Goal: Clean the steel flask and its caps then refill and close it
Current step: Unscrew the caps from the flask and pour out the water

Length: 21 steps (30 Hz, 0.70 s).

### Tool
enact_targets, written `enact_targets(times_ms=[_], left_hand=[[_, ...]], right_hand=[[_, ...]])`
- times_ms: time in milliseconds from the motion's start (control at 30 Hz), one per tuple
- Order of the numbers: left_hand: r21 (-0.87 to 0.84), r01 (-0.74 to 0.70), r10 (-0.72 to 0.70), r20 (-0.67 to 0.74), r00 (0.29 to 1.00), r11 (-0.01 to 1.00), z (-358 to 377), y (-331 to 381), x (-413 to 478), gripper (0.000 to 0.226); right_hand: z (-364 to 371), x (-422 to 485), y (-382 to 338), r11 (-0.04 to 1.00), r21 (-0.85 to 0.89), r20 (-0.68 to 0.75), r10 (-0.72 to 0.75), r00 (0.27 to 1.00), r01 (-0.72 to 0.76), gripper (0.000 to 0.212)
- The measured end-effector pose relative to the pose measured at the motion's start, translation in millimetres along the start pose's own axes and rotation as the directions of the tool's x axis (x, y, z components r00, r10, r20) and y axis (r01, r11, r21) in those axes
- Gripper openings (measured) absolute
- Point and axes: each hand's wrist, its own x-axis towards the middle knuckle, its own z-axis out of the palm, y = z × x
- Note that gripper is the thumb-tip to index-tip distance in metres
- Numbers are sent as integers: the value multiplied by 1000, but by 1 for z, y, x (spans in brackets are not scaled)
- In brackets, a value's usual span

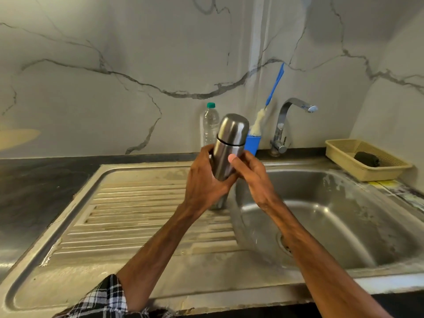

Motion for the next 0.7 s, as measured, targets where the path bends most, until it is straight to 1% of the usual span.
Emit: enact_targets(times_ms=[33,100,200,267,333,367,400,467,533,567,600,667,700], left_hand=[[-28,-18,19,28,999,999,6,6,-1,80],[-74,-39,43,58,997,997,19,17,0,77],[-153,-7,22,94,995,988,47,35,5,79],[-207,30,-5,120,993,978,68,46,7,81],[-204,40,-4,171,985,978,86,51,9,84],[-190,47,1,245,970,981,93,51,12,85],[-179,60,5,342,940,982,98,49,16,85],[-159,86,7,511,859,984,100,36,26,88],[-129,127,-24,601,799,983,97,26,35,90],[-157,157,-27,616,787,975,94,23,39,88],[-216,193,-22,610,792,957,91,22,42,83],[-354,256,-13,564,826,900,88,25,48,72],[-406,275,-16,537,843,872,85,28,50,71]], right_hand=[[-5,-1,-7,999,-31,-15,28,1000,-28,59],[-18,-2,-18,987,-147,-75,52,996,-62,68],[-50,-1,-24,960,-272,-154,22,988,-64,67],[-71,0,-26,951,-306,-187,-18,982,-41,63],[-89,1,-22,942,-336,-211,-48,976,-26,60],[-97,1,-17,937,-348,-237,-59,970,-28,61],[-105,1,-10,936,-350,-274,-67,959,-35,61],[-116,1,5,932,-356,-337,-61,940,-67,60],[-122,0,14,924,-368,-346,-32,938,-104,65],[-124,-1,17,917,-382,-343,-25,939,-115,67],[-124,-1,20,909,-400,-339,-30,940,-115,69],[-123,-3,26,886,-448,-341,-50,939,-116,68],[-122,-4,28,874,-472,-340,-61,938,-114,65]])
